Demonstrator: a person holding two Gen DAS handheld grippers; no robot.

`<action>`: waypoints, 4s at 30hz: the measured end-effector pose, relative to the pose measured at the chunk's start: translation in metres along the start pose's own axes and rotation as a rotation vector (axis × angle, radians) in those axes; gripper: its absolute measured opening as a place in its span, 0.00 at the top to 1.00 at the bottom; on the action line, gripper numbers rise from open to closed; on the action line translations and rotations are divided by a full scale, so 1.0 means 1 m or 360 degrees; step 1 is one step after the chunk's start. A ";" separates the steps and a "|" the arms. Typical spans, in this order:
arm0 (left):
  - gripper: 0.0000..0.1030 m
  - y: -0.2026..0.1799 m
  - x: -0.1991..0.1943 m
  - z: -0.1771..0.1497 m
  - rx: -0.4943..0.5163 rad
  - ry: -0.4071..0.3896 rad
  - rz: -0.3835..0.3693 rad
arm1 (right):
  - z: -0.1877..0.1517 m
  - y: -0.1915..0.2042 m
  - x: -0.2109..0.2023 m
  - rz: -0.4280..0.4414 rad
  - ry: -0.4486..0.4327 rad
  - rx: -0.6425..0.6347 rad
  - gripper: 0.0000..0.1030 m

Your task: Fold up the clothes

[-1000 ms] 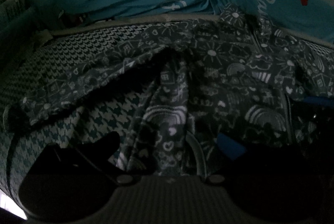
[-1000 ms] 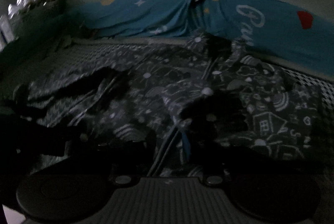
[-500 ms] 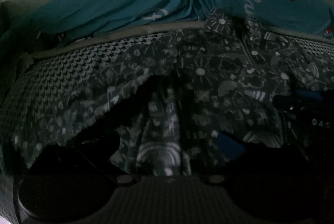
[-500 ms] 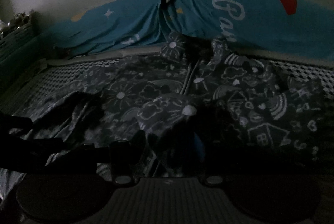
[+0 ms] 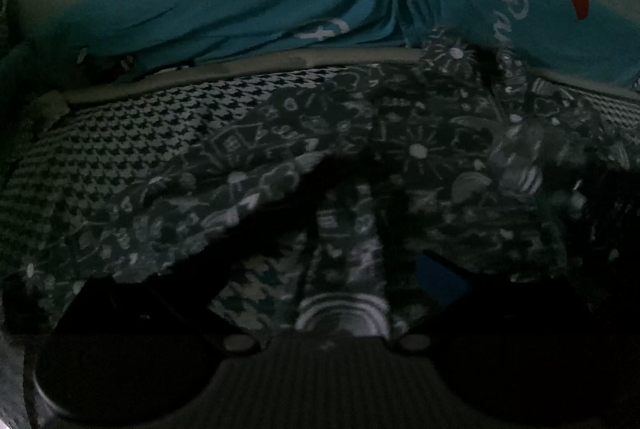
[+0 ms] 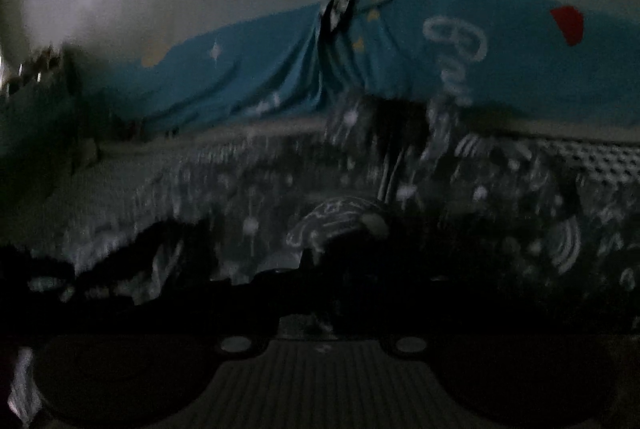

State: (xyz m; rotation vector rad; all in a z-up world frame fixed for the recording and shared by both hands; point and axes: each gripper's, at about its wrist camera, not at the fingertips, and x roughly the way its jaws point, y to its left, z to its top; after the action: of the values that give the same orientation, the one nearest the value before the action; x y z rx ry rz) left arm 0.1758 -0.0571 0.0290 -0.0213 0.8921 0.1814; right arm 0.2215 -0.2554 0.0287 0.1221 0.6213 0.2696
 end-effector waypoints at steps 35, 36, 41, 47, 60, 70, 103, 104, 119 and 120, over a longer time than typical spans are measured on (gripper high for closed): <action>0.00 0.037 -0.008 0.009 -0.0150 -0.0183 0.0232 | 0.013 0.021 -0.006 0.0113 -0.0046 -0.0076 0.67; 0.00 0.035 -0.007 0.009 -0.0142 -0.0180 0.0227 | 0.013 0.015 -0.009 0.0077 -0.0047 -0.0071 0.67; 0.00 0.025 -0.002 0.007 -0.0104 -0.0154 0.0200 | 0.012 -0.014 -0.026 -0.0097 -0.0053 -0.0069 0.67; 0.00 0.012 0.004 0.001 -0.0019 -0.0131 0.0176 | 0.007 -0.047 -0.046 -0.0274 -0.0048 -0.0050 0.66; 0.00 0.008 0.018 -0.002 -0.0013 -0.0059 0.0156 | -0.019 -0.092 -0.075 -0.0542 0.0096 -0.0150 0.64; 0.00 0.003 0.023 -0.003 0.0000 -0.0040 0.0164 | -0.042 -0.083 -0.060 -0.0417 0.0253 -0.0295 0.53; 0.00 -0.005 0.032 -0.010 0.0071 -0.0011 0.0169 | -0.035 -0.102 -0.038 -0.0940 0.0196 0.0152 0.52; 0.00 -0.005 0.032 -0.011 0.0077 -0.0011 0.0172 | -0.036 -0.105 -0.037 -0.0943 0.0213 0.0176 0.52; 0.00 -0.005 0.037 -0.018 0.0085 0.0012 0.0176 | -0.041 -0.100 -0.053 -0.1009 0.0334 0.0142 0.50; 0.00 -0.004 0.037 -0.019 0.0080 0.0014 0.0174 | -0.040 -0.098 -0.056 -0.1004 0.0325 0.0134 0.50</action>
State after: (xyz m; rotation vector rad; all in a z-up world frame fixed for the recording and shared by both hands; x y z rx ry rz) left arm 0.1847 -0.0577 -0.0116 0.0735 0.9067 0.2606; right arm 0.1757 -0.3639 0.0088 -0.0249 0.8414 -0.3587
